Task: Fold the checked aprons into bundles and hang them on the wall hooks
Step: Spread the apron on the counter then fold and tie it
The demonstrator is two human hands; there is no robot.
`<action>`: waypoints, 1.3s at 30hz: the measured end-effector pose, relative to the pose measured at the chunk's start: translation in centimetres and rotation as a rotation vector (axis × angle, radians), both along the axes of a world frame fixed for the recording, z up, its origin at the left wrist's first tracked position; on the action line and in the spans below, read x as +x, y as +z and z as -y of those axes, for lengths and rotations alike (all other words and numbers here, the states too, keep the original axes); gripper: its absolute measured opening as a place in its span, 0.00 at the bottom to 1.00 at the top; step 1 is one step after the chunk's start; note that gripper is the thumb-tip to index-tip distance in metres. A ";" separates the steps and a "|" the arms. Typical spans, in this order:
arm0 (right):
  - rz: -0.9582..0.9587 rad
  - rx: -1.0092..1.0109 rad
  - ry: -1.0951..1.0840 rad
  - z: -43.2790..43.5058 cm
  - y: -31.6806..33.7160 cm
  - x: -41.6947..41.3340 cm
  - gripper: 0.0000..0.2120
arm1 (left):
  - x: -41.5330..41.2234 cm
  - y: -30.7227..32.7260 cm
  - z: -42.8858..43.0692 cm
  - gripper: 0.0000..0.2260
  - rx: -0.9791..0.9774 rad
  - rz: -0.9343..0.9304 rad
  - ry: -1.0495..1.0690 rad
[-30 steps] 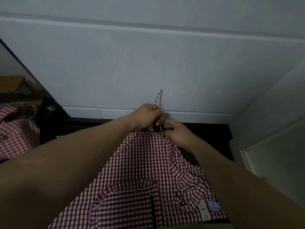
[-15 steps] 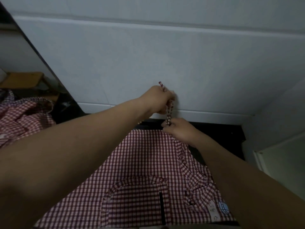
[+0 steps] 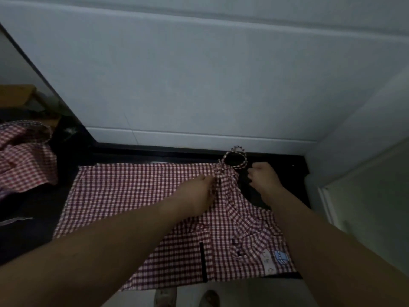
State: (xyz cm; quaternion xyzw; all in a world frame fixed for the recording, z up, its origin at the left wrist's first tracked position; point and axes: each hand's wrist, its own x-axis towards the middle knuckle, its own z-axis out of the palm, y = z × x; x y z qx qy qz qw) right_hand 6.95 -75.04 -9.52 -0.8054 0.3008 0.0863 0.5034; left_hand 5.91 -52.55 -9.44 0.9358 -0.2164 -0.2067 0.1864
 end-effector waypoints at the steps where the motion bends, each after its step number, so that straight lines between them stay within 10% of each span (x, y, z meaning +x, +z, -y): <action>1: -0.022 -0.082 0.039 0.7 0.5 -1.3 0.09 | 0.1 -0.4 0.4 0.20 0.017 -0.033 0.027; 10: -0.352 -0.314 0.547 5.0 0.0 -8.9 0.32 | 5.6 -1.0 5.2 0.14 0.004 -0.141 0.285; 16: -0.252 -0.580 0.697 3.8 -2.0 -10.6 0.26 | 7.4 1.7 6.3 0.13 -0.625 -0.302 0.458; 20: -0.237 -0.602 0.653 4.2 -2.1 -11.4 0.22 | 1.3 0.0 3.1 0.08 -0.212 0.191 0.186; 25: -0.279 -0.606 0.657 5.2 -2.4 -12.1 0.15 | -7.1 -4.8 -2.4 0.25 0.171 0.236 -0.053; 32: 0.018 -0.748 0.496 4.5 -1.5 -13.9 0.29 | -6.9 -4.3 -6.0 0.26 0.138 0.254 -0.100; 39: 0.446 -0.766 0.912 -7.5 0.5 -17.6 0.20 | -9.9 -2.9 -14.9 0.16 0.224 0.377 0.035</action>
